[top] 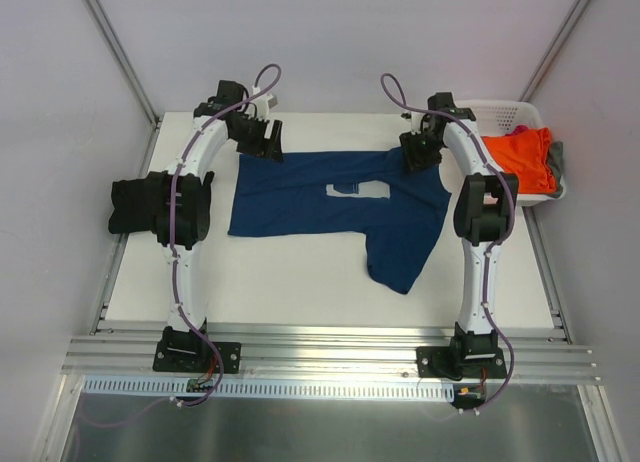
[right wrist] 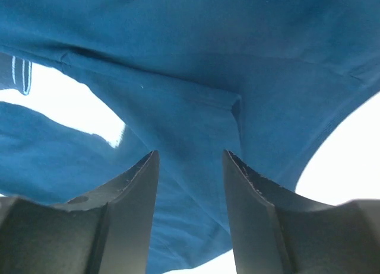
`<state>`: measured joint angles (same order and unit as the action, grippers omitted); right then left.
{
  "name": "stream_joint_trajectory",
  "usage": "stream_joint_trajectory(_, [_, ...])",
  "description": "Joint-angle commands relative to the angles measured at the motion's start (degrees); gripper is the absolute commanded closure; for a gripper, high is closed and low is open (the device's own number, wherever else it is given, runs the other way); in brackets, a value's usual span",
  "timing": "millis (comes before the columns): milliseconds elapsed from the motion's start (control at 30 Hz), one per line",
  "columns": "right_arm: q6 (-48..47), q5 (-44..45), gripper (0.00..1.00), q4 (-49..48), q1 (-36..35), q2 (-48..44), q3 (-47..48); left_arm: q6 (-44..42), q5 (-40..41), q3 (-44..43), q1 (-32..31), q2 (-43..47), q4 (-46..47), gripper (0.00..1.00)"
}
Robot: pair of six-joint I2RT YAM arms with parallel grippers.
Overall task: Fold and stack the t-shirts
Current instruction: Fold the flattened tshirt in 1/3 of the way
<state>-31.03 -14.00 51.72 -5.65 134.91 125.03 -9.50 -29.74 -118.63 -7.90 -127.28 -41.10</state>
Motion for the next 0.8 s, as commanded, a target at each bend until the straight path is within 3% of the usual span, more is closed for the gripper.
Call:
stream_joint_trajectory(0, [3.3,-3.9,0.5,-1.4,0.5,0.7,0.9,-0.3,-1.0,1.8,-0.7,3.4,-1.1,0.24])
stream_joint_trajectory(233, [3.8,-3.7,0.47,-3.1,0.6,3.2,3.9,0.2,-4.9,4.5,-1.2,4.3,-2.3,0.26])
stream_joint_trajectory(767, [5.0,-1.6,0.45,-7.8,1.3,6.2,6.5,-0.9,-2.7,5.6,-2.8,4.5,-3.0,0.26])
